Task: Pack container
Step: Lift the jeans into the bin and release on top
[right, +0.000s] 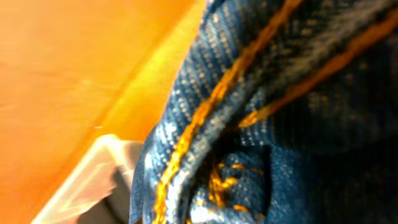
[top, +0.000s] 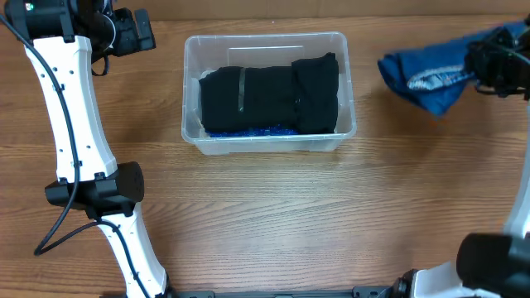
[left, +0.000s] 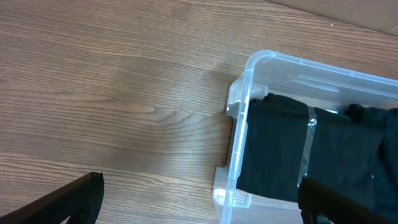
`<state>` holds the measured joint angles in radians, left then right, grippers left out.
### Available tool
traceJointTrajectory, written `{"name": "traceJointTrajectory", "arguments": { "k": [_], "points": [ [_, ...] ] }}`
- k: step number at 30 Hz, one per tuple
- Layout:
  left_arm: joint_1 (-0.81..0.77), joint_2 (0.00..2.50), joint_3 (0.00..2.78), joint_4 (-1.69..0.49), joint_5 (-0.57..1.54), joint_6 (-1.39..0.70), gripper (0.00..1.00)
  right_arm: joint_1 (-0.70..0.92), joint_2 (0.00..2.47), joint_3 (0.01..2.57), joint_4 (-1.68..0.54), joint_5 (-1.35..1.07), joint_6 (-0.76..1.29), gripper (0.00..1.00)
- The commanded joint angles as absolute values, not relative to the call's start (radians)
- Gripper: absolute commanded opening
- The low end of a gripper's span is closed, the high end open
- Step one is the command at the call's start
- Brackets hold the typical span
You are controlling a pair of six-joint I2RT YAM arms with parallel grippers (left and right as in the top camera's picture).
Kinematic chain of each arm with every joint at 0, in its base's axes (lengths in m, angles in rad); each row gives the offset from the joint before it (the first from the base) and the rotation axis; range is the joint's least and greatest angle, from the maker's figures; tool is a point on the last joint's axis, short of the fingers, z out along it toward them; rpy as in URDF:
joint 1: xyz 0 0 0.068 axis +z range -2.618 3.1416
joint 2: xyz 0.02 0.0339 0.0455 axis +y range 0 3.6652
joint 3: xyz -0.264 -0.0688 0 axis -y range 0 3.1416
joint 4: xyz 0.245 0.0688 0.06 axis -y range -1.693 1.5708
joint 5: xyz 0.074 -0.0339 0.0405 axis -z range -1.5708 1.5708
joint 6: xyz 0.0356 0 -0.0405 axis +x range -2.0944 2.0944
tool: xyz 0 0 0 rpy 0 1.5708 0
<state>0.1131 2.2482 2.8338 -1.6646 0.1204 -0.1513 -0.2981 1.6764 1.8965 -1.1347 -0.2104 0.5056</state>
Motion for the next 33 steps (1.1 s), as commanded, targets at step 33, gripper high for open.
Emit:
{"name": "traceJointTrajectory", "arguments": {
  "k": [33],
  "points": [
    [0.111,2.255,2.834,-1.664,0.123,-0.157,1.0,0.645,1.966,1.983,-0.651,0.402,1.205,0.04]
  ]
}}
